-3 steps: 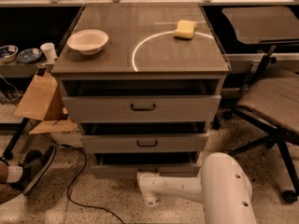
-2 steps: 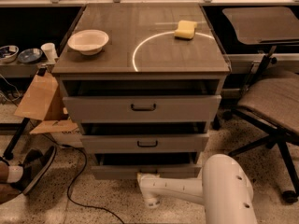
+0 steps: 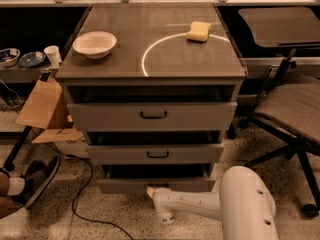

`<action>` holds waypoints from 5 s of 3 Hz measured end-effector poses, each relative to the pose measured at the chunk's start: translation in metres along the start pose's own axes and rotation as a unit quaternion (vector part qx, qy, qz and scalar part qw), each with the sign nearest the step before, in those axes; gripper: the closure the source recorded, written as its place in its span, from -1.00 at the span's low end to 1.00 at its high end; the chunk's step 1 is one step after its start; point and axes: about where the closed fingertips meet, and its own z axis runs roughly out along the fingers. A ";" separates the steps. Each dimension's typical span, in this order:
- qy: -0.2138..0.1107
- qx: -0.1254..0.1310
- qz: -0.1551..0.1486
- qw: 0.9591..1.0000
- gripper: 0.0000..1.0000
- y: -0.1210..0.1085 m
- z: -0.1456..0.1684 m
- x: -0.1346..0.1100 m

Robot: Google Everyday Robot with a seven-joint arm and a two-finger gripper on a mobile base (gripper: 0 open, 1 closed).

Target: Open bottom drawer

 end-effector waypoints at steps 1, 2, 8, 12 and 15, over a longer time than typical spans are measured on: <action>0.012 0.018 0.015 1.000 1.00 -0.025 0.001 0.015; 0.013 0.020 0.017 1.000 1.00 -0.024 -0.002 0.017; 0.004 0.025 0.047 0.999 1.00 -0.007 -0.021 0.029; 0.002 0.023 0.057 0.998 1.00 0.014 -0.024 0.033; 0.000 0.067 0.045 0.997 1.00 -0.017 -0.055 0.039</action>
Offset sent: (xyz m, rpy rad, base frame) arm -0.0584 -0.0788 -0.0404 -0.0291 0.0874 -0.1436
